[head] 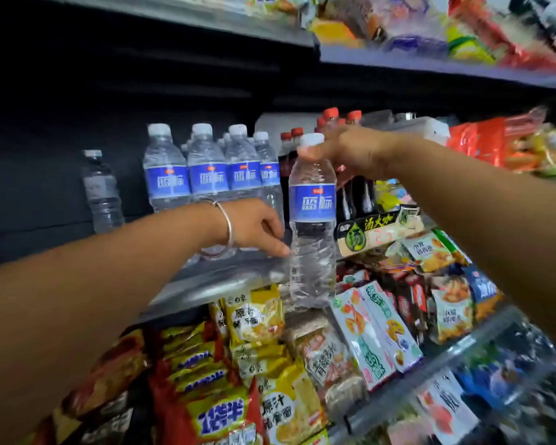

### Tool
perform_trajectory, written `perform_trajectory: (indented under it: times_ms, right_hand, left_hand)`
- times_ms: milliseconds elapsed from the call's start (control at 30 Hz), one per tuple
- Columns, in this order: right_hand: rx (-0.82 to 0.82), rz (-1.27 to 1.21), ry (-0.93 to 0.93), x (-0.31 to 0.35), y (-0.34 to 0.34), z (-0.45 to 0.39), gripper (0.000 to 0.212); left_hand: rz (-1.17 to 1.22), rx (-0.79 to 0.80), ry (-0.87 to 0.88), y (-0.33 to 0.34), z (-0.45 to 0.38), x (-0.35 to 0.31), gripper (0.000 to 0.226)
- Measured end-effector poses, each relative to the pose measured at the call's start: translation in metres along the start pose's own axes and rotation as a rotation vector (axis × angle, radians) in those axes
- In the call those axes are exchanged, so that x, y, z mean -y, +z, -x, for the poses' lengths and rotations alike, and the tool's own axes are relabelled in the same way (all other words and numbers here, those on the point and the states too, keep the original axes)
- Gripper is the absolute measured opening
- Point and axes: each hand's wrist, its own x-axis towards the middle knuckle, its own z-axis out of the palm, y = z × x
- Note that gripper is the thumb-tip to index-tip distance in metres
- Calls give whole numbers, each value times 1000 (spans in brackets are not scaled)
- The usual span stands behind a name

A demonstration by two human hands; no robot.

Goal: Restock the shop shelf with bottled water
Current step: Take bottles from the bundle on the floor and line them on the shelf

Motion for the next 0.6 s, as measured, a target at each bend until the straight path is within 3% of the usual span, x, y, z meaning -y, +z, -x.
perform_trajectory:
  times_ms: [200,600]
  right_hand:
    - [-8,-3,-50,9,-25,-58,26]
    - [62,32,-147,4,-38,-127,31]
  left_hand:
    - [117,-100,-72,-26,-29,8,30]
    - [309,-101,-206,-33,-67,26,13]
